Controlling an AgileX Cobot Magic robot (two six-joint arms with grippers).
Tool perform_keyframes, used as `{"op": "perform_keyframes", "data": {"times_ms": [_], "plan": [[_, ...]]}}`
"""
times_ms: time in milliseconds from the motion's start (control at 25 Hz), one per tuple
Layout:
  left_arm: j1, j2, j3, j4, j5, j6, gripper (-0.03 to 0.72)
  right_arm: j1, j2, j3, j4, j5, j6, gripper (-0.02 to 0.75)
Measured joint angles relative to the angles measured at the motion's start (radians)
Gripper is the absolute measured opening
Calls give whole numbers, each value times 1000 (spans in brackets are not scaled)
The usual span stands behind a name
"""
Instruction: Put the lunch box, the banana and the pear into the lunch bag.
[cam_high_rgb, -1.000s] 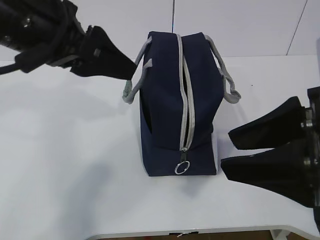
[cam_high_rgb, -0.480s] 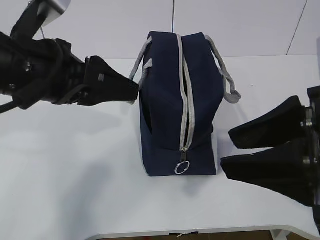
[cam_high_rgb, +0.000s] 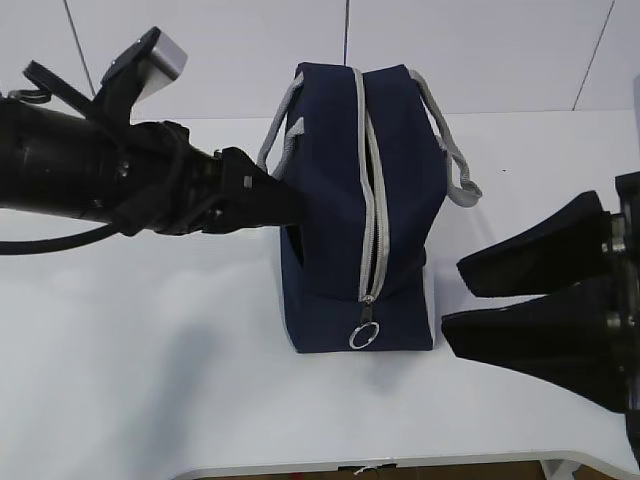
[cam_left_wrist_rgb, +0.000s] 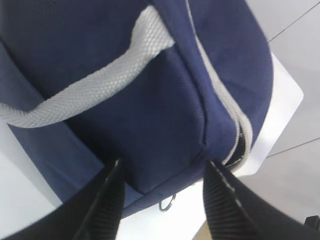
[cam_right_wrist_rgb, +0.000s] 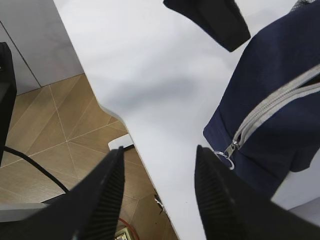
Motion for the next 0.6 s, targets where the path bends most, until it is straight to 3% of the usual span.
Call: {"op": "perform_keyframes", "data": {"times_ms": [600], "plan": [[0, 56, 0, -131, 33, 130, 368, 0, 0, 0, 0, 0, 0, 388]]}}
